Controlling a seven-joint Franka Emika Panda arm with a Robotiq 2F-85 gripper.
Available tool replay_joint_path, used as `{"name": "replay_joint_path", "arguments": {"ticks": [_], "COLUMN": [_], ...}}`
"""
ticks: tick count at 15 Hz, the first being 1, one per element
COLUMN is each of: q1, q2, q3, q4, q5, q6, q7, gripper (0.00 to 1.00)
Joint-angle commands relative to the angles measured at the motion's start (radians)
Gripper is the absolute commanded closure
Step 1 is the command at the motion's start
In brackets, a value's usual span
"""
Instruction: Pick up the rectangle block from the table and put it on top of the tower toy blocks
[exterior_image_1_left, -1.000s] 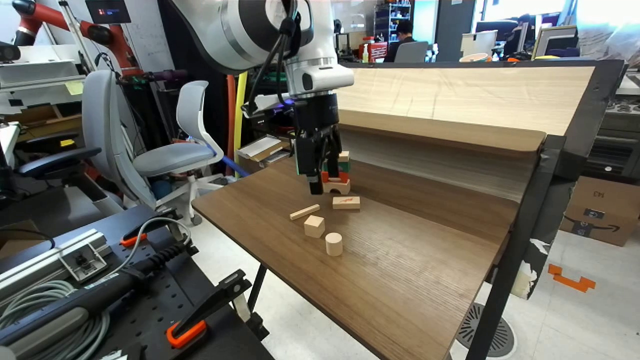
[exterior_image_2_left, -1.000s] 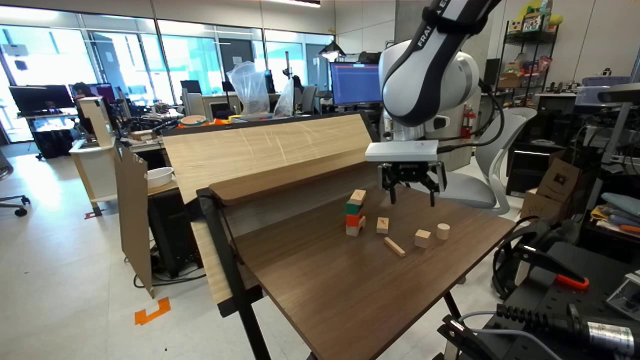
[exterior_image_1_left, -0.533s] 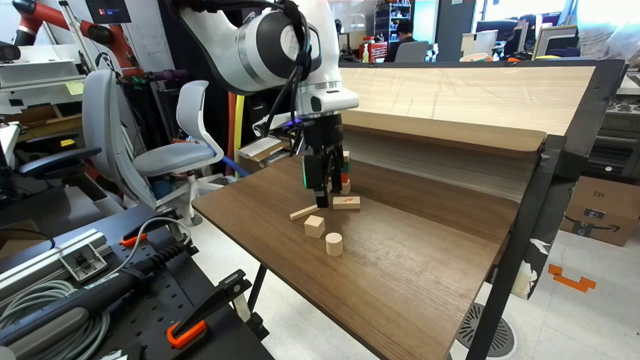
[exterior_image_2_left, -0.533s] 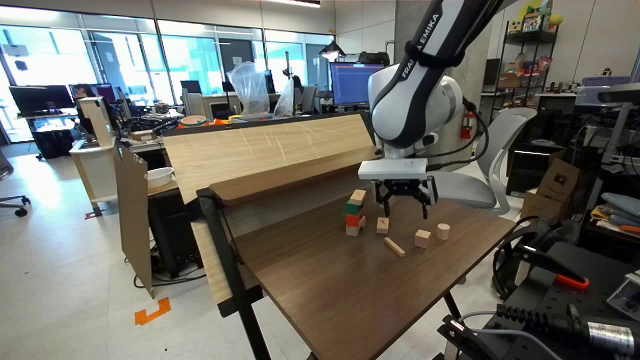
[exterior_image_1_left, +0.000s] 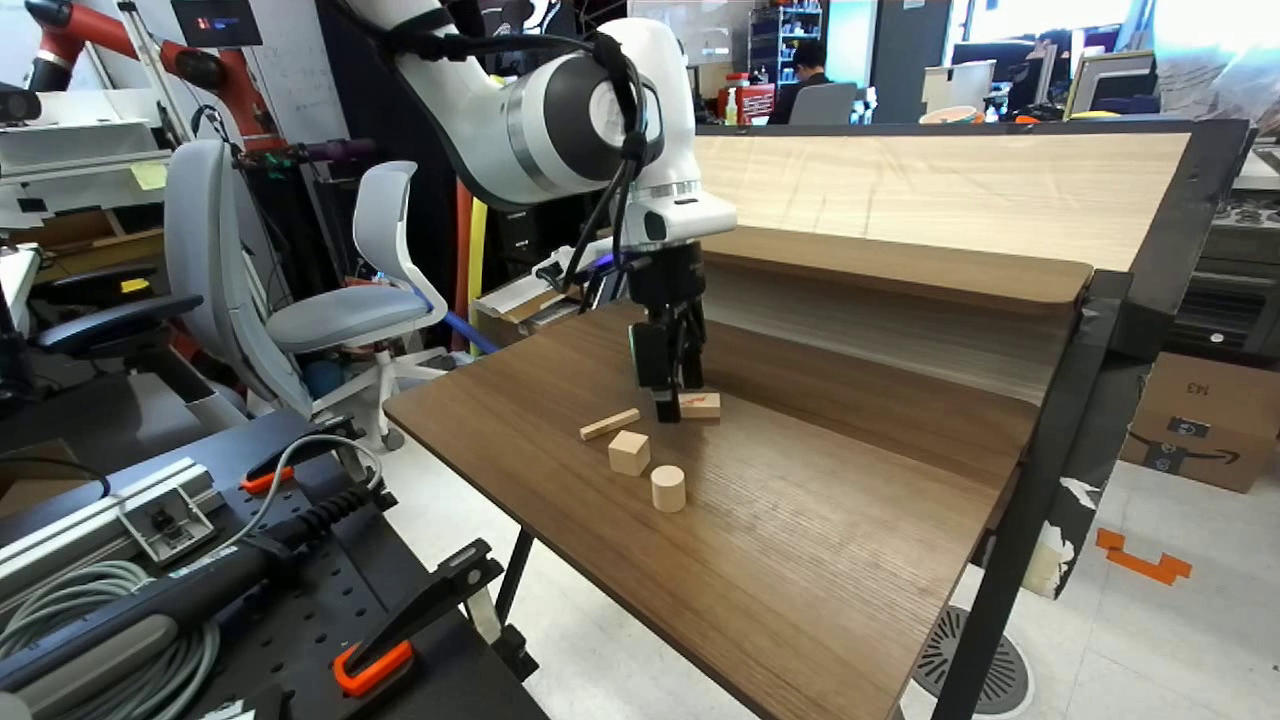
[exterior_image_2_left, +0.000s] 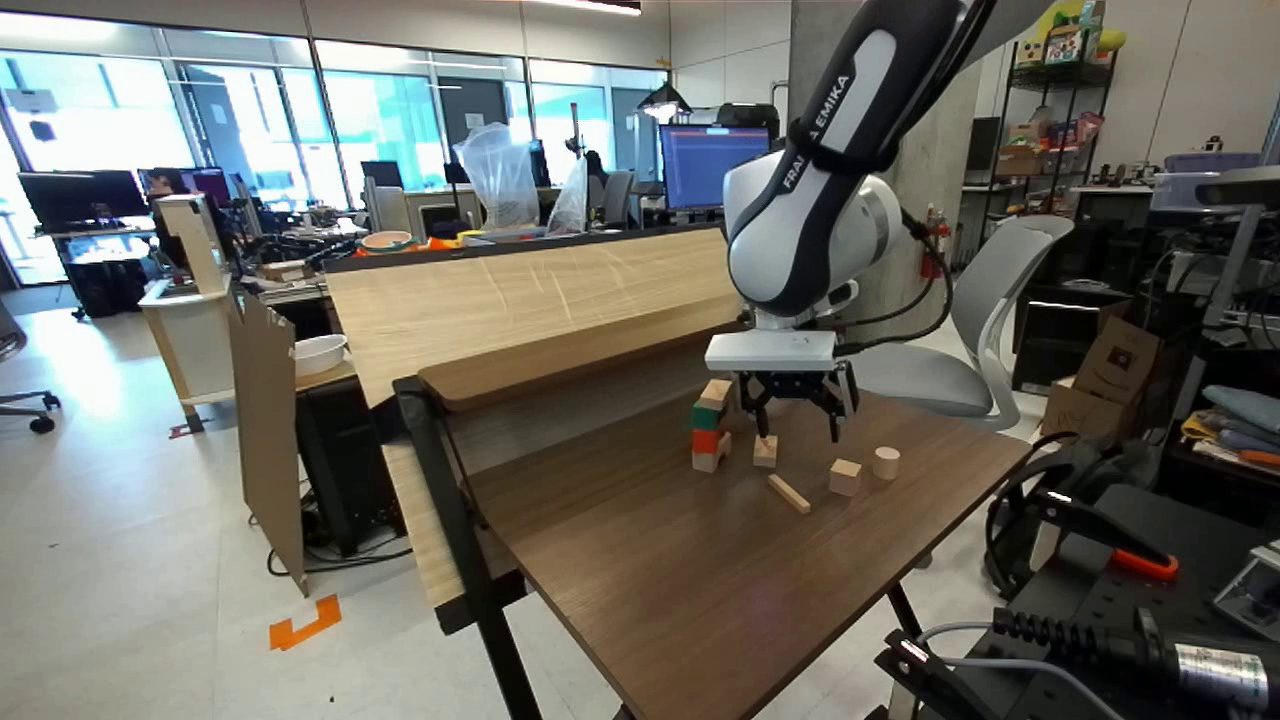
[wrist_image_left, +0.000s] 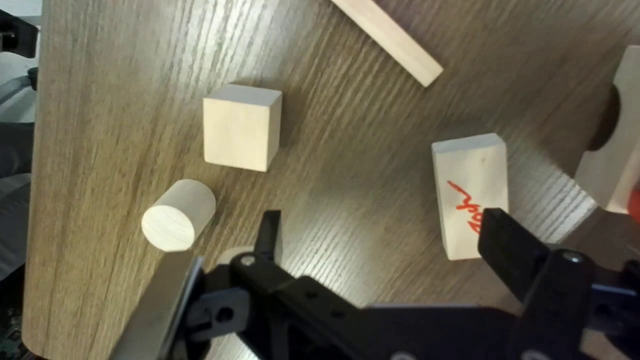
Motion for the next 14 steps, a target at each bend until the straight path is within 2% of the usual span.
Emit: {"name": "replay_joint_path", "arguments": {"ticks": [1,14], "q1": [0.029,0.060], "q2": [0.040,0.104], "q3": [-0.030,-0.069], "q4": [0.050,0.097], "q5": [-0.008,-0.019], "q6": [0.029,0.037], "q7": [0.000,0.008], "gripper": [0.00,0.00]}}
